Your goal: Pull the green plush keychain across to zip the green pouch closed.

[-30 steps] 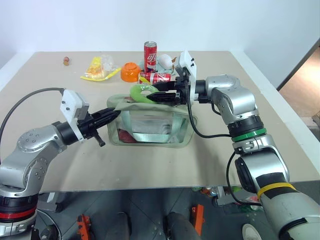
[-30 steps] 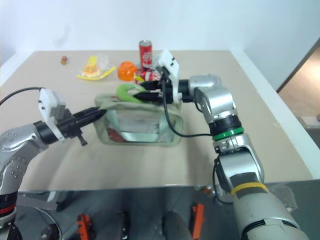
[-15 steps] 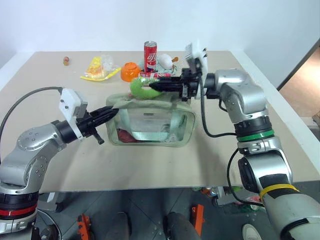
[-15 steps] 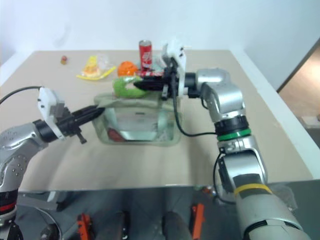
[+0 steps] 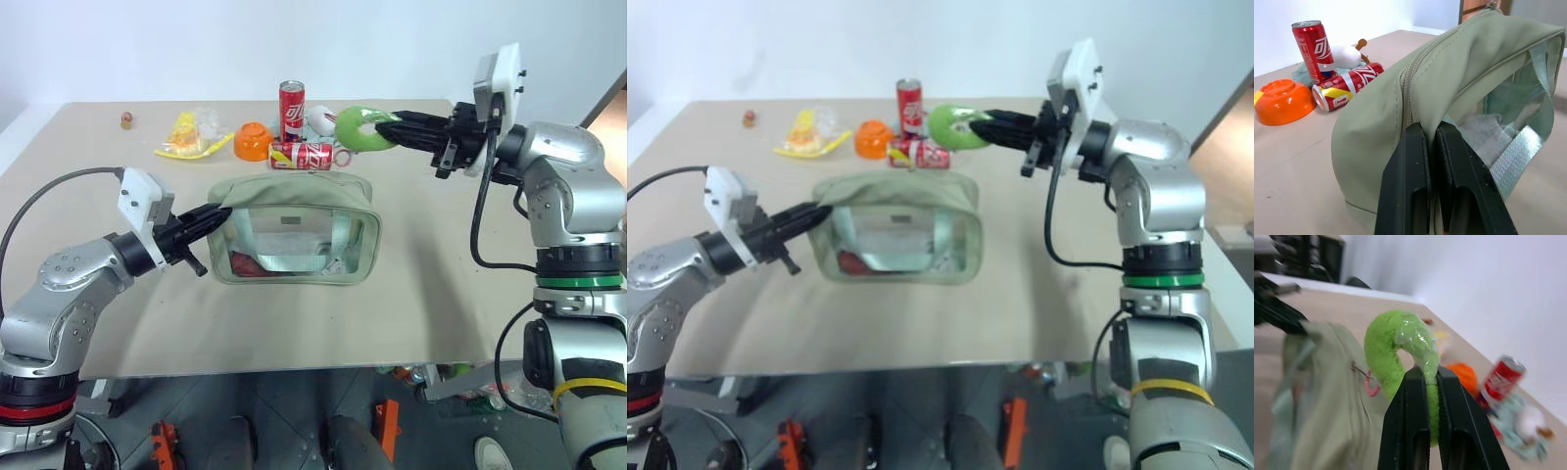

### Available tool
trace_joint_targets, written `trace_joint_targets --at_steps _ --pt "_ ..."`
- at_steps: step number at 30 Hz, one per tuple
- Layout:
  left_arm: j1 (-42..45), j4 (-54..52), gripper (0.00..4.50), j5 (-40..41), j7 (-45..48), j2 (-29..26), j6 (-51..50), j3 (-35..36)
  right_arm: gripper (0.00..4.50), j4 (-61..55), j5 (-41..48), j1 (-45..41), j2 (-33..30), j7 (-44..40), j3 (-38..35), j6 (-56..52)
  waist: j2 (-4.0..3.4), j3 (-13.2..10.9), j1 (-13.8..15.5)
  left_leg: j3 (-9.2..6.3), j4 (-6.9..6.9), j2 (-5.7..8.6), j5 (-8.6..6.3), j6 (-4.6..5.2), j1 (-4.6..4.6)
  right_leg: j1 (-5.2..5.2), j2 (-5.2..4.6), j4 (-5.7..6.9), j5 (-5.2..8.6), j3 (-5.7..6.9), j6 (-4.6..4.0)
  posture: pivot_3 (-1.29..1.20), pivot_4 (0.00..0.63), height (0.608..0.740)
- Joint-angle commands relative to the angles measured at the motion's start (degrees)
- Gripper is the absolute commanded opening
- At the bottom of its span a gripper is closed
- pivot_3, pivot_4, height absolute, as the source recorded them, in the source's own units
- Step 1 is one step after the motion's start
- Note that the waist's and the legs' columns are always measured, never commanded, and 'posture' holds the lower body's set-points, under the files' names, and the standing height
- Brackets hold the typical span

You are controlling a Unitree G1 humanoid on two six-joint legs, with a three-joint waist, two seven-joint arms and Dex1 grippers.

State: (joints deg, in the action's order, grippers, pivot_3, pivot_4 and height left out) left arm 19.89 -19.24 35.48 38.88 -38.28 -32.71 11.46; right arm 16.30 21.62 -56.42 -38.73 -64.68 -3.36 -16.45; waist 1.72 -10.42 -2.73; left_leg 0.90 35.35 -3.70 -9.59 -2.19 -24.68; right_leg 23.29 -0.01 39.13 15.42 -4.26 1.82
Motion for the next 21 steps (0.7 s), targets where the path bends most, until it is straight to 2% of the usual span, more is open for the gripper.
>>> trace_joint_targets --at_steps 1,3,7,11,14,21 --pt "-0.69 -1.00 0.00 -0.12 -0.71 -0.77 -1.22 0.89 0.06 2.52 -2.49 1.08 -4.65 1.78 -3.99 4.85 0.00 0.00 0.04 0.00 0.00 0.00 0.00 0.00 0.00 0.00 0.00 0.00 0.00 0.01 0.00 0.00 0.150 0.740" --pt "-0.85 -1.51 0.00 -0.13 -1.08 -0.70 -1.42 1.08 0.06 3.69 -4.47 2.79 -6.65 2.56 -3.87 7.60 0.01 0.00 0.17 0.01 0.02 0.01 0.00 0.00 -0.01 -0.02 -0.03 0.00 0.00 0.00 0.01 0.00 0.150 0.740" --pt "-1.38 -4.23 0.00 0.00 -4.47 1.16 -1.90 1.67 0.06 2.14 -9.95 8.89 -9.88 11.59 -4.99 7.49 0.02 0.01 0.16 0.07 0.02 0.10 -0.01 -0.01 -0.04 -0.05 -0.16 -0.05 0.05 -0.03 0.10 0.00 0.150 0.740" --pt "-1.88 -6.56 0.00 -0.66 -8.77 3.46 -2.07 1.41 0.06 -16.80 -12.61 22.73 -6.04 19.51 -1.50 -1.99 -0.02 0.03 0.23 0.04 -0.02 0.12 -0.01 0.00 -0.05 -0.01 -0.16 -0.02 0.07 -0.05 0.12 0.00 0.150 0.740" --pt "-1.60 -7.86 0.00 -0.87 -11.35 5.09 -2.59 0.65 0.06 -23.45 -15.04 29.59 -1.48 24.62 1.95 -4.95 -0.02 0.03 0.01 0.00 -0.02 0.07 -0.02 -0.08 -0.02 0.00 -0.07 0.02 0.10 -0.07 0.17 0.00 0.150 0.740" --pt "-1.26 -8.27 0.00 -1.30 -13.21 6.57 -3.65 -0.01 0.06 -16.16 -23.29 33.94 5.60 31.92 9.30 2.90 0.02 0.05 0.00 0.10 0.08 0.11 0.29 -0.07 0.09 -0.10 -0.09 -0.04 -0.15 -0.15 0.59 0.00 0.150 0.740"
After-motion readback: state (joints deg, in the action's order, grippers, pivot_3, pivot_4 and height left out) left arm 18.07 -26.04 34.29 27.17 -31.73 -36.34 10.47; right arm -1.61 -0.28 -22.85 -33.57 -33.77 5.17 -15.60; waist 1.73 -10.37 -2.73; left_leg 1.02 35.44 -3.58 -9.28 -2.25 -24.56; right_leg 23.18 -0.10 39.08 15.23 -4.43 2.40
